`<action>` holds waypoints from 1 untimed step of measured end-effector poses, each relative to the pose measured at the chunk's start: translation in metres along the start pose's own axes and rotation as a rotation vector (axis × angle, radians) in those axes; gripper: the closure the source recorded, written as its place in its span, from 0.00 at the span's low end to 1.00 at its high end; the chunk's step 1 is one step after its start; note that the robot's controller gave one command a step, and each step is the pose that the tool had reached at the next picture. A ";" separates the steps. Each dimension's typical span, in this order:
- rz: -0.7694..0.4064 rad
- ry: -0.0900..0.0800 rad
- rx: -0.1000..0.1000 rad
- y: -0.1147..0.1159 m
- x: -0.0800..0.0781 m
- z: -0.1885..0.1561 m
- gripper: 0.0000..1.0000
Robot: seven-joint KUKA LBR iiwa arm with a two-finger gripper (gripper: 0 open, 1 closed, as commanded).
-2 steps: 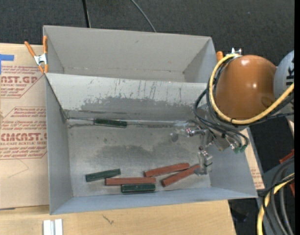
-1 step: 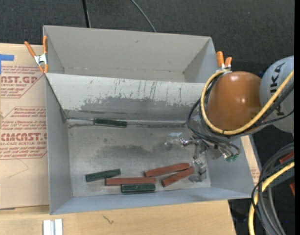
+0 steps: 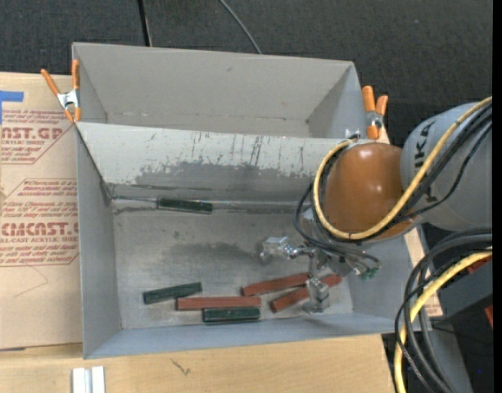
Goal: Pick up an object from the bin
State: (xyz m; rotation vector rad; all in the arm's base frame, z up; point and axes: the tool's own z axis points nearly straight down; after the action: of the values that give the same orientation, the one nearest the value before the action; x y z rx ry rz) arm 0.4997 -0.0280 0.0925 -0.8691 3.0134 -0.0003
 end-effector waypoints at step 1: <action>0.236 0.004 -0.002 0.018 -0.022 0.023 1.00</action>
Offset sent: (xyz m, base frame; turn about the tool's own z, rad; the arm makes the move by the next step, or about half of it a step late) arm 0.0000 0.0000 0.0000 0.0000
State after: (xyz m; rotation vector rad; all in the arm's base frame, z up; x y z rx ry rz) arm 0.5086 -0.0010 0.0694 -0.5093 3.0995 0.0020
